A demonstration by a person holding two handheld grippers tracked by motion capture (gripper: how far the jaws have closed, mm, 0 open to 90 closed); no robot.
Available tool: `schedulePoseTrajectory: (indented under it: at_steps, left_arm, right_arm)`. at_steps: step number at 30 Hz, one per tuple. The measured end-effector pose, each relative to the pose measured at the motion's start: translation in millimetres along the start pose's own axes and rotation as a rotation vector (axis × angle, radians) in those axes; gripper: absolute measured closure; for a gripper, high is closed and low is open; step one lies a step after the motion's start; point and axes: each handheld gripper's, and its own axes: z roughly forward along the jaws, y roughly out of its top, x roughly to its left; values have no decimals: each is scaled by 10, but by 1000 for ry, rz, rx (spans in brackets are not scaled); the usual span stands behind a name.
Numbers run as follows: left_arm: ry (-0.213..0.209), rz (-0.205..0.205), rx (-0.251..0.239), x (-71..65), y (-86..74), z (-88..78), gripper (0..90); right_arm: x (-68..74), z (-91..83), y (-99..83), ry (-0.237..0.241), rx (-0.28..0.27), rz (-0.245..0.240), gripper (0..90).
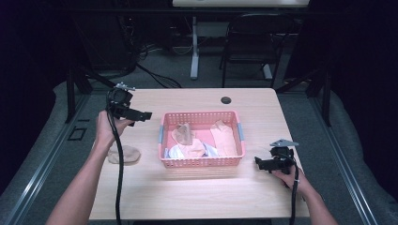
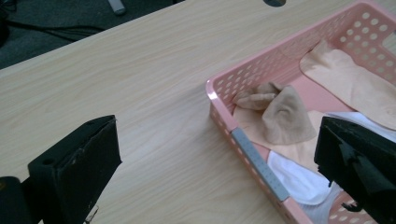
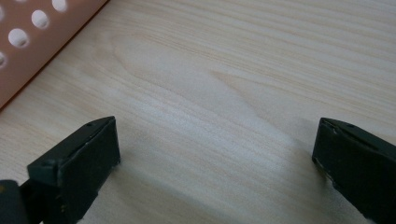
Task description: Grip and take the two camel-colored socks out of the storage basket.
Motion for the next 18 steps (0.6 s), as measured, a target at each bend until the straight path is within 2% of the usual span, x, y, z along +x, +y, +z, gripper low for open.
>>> schedulePoseTrajectory:
  at_steps: [11,18]
  left_arm:
    - [-29,57,6,-257,190,213,2]
    - [-49,64,15,-327,230,325,2]
  right_arm:
    - [-1,0,0,1,0,-1,1]
    - [-1,0,0,2,0,-2,1]
